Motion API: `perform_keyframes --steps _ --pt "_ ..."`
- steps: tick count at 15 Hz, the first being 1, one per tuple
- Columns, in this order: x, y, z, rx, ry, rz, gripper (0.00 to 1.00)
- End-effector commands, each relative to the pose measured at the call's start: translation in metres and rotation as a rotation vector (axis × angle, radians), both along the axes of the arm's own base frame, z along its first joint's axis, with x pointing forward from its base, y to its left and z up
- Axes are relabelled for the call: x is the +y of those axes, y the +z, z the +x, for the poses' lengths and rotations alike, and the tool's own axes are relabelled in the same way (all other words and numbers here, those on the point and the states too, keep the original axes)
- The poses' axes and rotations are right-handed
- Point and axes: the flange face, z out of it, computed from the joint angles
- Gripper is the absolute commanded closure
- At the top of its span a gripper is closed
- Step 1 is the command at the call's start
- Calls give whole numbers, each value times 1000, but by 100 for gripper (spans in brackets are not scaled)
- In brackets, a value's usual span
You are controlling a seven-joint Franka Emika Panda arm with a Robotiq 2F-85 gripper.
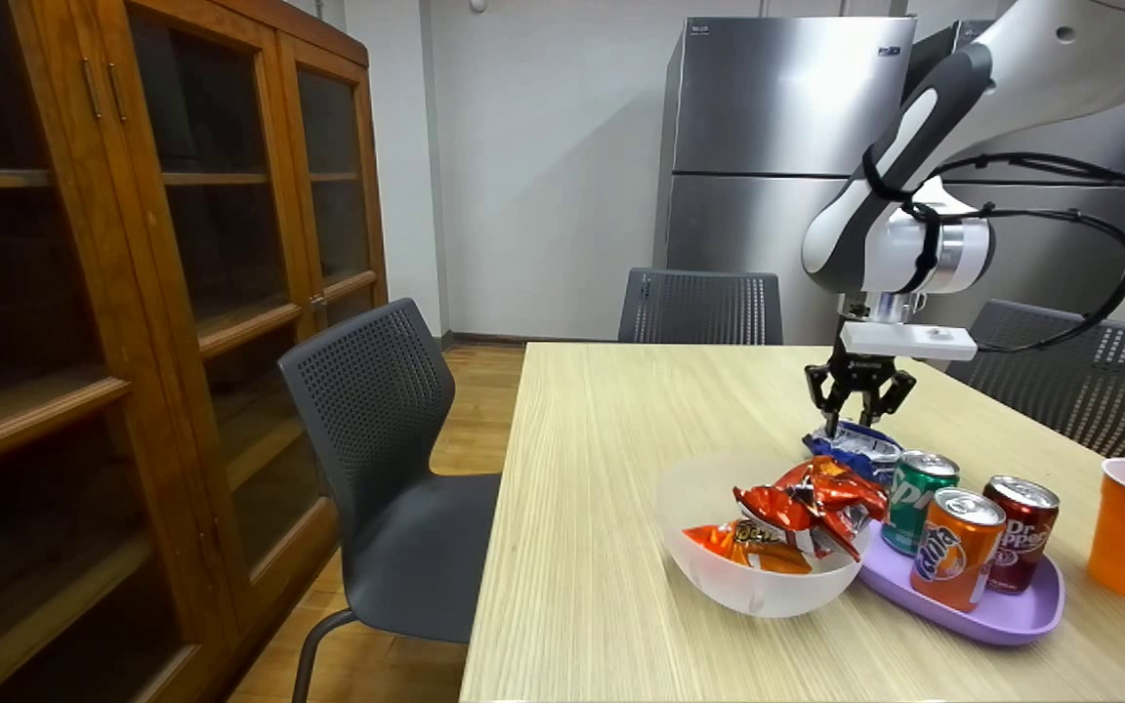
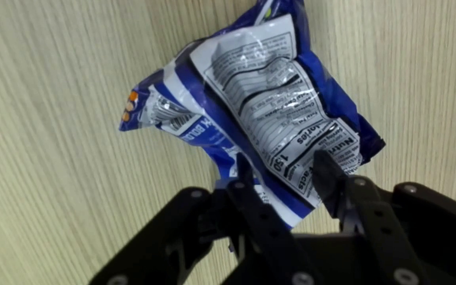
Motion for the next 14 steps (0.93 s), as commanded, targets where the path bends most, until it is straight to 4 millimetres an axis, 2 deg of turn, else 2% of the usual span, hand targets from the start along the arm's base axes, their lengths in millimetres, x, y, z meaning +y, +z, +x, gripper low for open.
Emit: perform_keyframes --steps 1,3,9,14 --pt "-3 3 5 19 23 6 86" --pt "-3 2 4 20 23 3 99" --pt "-3 11 1 15 21 4 100" --pt "-1 31 -2 -16 24 0 100"
